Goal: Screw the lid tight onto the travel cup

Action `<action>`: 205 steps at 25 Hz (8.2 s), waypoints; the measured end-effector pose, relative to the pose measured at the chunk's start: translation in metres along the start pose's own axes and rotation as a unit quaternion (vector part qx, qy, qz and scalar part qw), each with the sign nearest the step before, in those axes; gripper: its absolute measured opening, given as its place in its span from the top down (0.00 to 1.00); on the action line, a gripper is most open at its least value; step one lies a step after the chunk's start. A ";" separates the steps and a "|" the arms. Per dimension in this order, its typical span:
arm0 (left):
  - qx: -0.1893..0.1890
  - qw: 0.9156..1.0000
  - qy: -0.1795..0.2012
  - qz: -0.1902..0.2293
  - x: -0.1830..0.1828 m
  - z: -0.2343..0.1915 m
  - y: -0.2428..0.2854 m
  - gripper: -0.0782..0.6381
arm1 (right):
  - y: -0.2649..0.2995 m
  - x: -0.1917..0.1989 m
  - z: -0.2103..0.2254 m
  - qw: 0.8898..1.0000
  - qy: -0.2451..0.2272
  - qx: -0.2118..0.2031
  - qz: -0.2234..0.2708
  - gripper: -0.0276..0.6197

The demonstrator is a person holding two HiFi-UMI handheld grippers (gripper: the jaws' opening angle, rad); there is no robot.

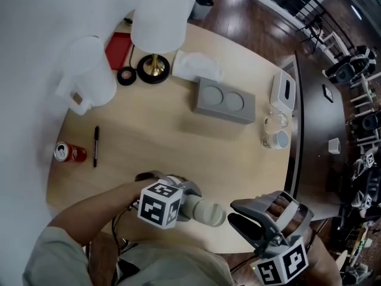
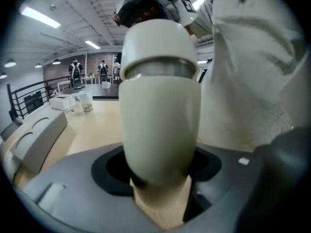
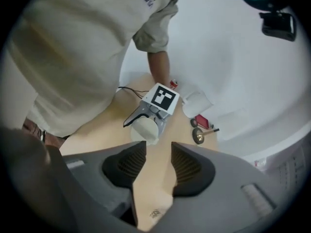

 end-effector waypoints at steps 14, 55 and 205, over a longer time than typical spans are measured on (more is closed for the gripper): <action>-0.063 0.997 0.018 0.038 -0.023 0.006 -0.003 0.45 | -0.001 -0.027 -0.001 0.999 -0.009 -0.033 -0.014 0.77; -0.204 0.962 -0.101 0.153 -0.100 0.030 -0.056 0.45 | -0.042 0.021 0.001 0.799 0.452 0.173 0.358 0.56; -0.161 0.970 -0.103 0.151 -0.120 0.048 -0.046 0.45 | -0.057 0.024 -0.031 0.753 0.476 0.248 0.381 0.53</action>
Point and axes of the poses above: the fingertips, and each gripper's own axes: y forward along the fingers, z to its right, x out of its underside, the point moved 10 cm from there along -y, backward along the fingers, and after that the axes turned 9 degrees about -y, right-handed, at the moved point
